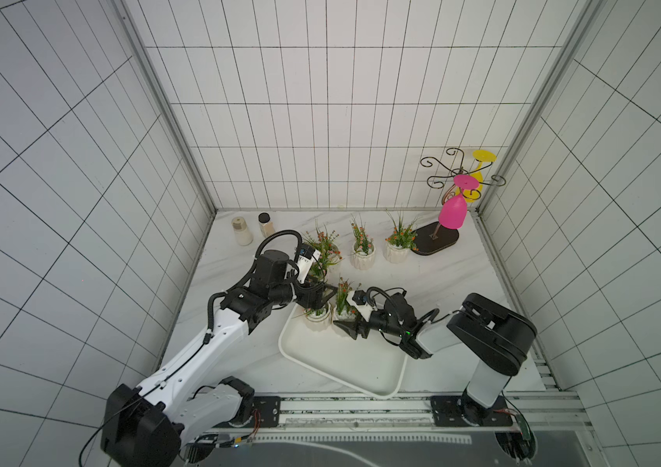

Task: Put the potted gypsophila into the storage box
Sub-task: Place the baby's breath potted plant at the storage box.

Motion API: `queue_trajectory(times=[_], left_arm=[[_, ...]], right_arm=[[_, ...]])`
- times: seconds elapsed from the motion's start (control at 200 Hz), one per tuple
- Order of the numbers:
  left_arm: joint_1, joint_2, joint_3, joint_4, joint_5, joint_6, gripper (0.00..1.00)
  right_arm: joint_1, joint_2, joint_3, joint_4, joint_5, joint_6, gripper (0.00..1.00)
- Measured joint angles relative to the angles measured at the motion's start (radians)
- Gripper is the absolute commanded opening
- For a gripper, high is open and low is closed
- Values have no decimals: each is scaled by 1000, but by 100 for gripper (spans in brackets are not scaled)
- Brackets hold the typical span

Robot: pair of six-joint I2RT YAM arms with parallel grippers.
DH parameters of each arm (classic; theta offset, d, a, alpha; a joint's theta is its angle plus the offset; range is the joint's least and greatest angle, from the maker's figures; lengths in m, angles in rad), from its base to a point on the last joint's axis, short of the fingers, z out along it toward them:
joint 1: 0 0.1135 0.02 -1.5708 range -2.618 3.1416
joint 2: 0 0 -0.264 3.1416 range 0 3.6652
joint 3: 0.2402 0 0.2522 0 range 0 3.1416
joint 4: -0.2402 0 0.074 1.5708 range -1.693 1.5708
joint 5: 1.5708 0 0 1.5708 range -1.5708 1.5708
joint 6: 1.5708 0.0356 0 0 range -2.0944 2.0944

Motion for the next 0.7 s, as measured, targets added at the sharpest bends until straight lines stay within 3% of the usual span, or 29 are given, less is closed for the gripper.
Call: queue_trajectory(times=[0.05,0.36,0.7], left_arm=[[1,1,0,0,0,0,84],[11,1,-6,2,2,0,84],[25,1,-8,2,10,0,84]], right_arm=[[0,0,2,0,-2,0,99],[1,-82,-1,-15,1,10,99],[1,-498,-105,-106,86,141,97]])
